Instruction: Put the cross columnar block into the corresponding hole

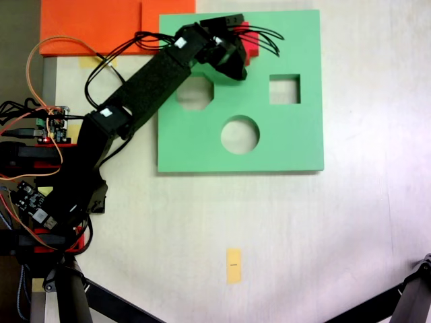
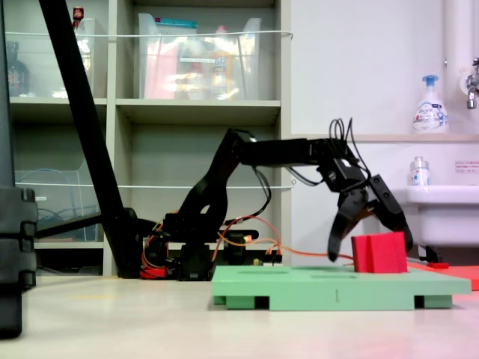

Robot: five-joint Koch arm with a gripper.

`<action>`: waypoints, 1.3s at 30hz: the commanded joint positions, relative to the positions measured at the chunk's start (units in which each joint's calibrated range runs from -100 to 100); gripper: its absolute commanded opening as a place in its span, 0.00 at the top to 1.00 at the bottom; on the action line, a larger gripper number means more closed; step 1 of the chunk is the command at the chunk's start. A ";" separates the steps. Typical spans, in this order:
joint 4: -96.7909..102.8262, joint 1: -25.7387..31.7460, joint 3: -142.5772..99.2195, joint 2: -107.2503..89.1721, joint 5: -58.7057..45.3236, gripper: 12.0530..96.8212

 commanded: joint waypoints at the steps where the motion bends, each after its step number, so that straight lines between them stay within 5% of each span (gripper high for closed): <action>1: 1.85 -0.29 3.31 -1.43 0.10 0.10; 17: -9.22 -1.22 2.81 -45.98 -7.52 0.09; 22: -18.46 -5.27 1.51 -63.72 -21.34 0.10; 29: -23.18 -15.63 -8.06 -80.48 -49.43 0.26; 33: -6.72 -20.42 -27.10 -94.31 -55.34 0.31; 35: 4.74 -22.08 -38.27 -102.41 -57.19 0.42; 39: 41.24 -24.42 -72.07 -118.33 -65.98 0.47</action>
